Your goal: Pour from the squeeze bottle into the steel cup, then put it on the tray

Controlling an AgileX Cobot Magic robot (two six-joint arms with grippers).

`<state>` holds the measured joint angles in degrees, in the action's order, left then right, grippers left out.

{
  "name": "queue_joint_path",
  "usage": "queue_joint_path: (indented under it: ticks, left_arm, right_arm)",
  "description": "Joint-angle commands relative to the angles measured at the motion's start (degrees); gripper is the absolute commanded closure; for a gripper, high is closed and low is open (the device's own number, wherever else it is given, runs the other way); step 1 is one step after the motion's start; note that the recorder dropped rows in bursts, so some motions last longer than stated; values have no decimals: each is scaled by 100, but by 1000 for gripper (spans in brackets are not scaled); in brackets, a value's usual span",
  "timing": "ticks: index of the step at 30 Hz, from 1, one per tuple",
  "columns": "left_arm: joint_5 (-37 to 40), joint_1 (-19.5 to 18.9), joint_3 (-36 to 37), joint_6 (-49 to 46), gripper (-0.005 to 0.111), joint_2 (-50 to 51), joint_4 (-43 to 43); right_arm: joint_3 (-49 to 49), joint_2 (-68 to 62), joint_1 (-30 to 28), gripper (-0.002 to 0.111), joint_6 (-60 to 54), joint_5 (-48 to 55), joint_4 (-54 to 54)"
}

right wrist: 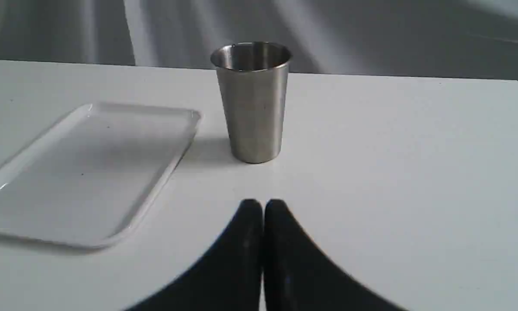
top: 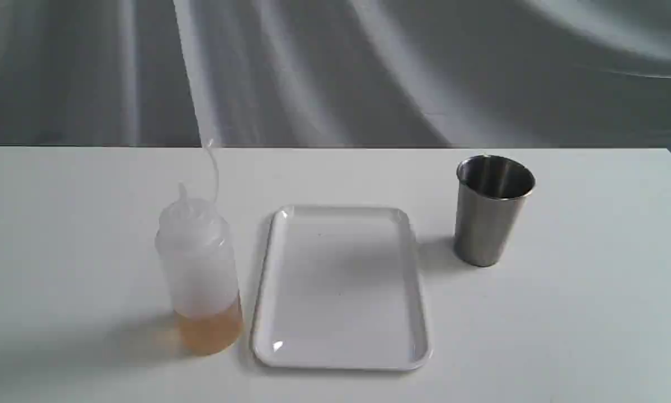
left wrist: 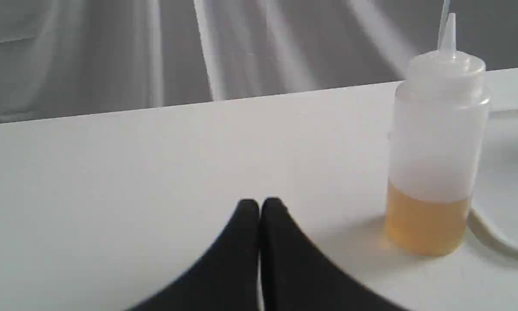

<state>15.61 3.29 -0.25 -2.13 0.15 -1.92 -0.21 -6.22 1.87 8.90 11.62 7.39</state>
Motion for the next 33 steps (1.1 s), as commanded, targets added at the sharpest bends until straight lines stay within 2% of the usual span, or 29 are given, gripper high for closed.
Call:
queue_joint_path:
  ticks: [1, 6, 15, 24, 33]
  left_arm:
    - [-39, 33, 25, 4, 107, -15, 4]
    - [-39, 33, 25, 20, 107, -15, 4]
    - [-39, 33, 25, 20, 107, -15, 4]
    - [-39, 33, 25, 5, 107, -15, 4]
    - [-39, 33, 25, 20, 107, -15, 4]
  right_arm:
    - [21, 21, -29, 108, -4, -26, -14]
    - [21, 21, -29, 108, -4, -26, -504]
    - [-4, 21, -29, 108, -4, 31, -505]
    - [-1043, -180, -29, 108, -4, 453, -377]
    - [-1948, -1147, -29, 108, -4, 453, -286]
